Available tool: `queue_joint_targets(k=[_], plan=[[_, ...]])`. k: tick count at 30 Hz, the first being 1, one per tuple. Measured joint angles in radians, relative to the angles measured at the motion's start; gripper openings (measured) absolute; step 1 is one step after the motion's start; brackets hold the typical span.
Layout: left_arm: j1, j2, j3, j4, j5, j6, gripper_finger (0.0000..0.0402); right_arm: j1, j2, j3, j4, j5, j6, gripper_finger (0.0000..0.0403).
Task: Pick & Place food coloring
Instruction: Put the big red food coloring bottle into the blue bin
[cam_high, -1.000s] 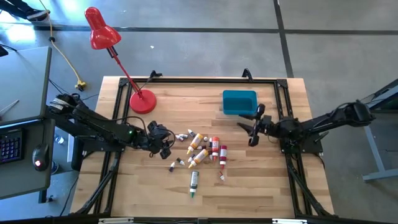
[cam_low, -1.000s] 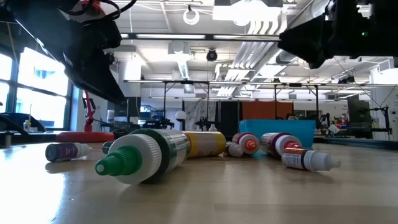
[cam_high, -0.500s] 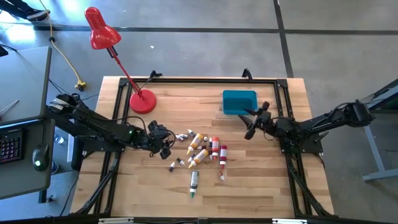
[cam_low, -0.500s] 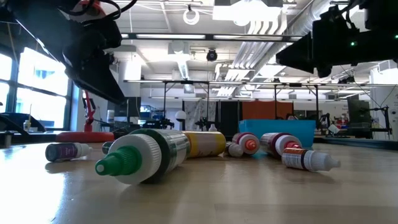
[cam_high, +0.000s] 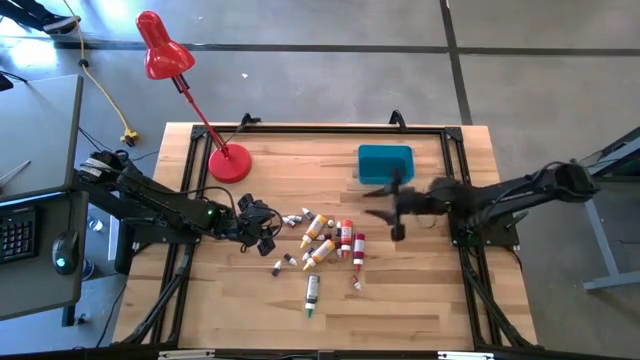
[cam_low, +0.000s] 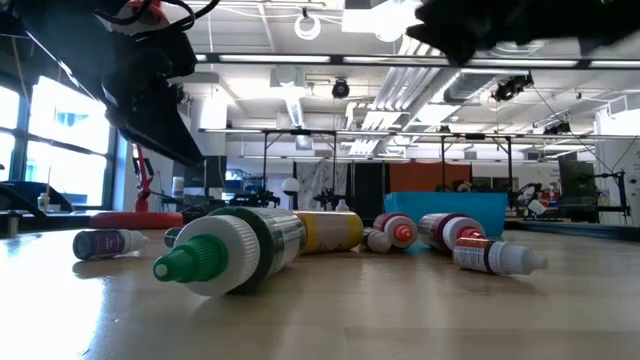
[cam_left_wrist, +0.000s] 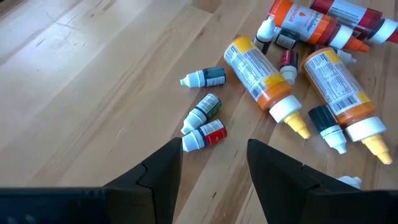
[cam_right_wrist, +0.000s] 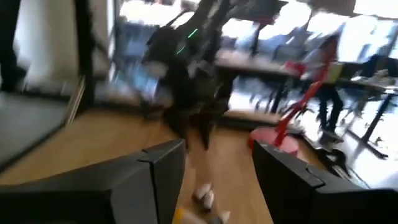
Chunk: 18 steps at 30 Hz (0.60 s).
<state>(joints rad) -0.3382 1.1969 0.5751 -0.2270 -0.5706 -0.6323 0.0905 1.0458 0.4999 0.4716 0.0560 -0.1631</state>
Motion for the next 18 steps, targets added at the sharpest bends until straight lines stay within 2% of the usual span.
queue_joint_targets(k=[4,7,10,18], plan=[[0.000,0.000,0.000,0.002,0.000,0.000,0.0179,0.086,0.182,0.318,-0.582,0.010,-0.027,0.0181],[0.000,0.000,0.000,0.001,0.000,0.000,0.0179,0.148,0.333,0.475,-0.883,-0.005,-0.022,0.0181],[0.000,0.000,0.000,0.001,0.004,-0.001,0.0179,0.207,0.463,0.577,-0.998,-0.044,-0.052,0.0180],[-0.002,0.000,0.000,0.001,0.019,-0.006,0.0179,0.296,0.725,0.695,-1.073,-0.088,-0.358,0.0178]])
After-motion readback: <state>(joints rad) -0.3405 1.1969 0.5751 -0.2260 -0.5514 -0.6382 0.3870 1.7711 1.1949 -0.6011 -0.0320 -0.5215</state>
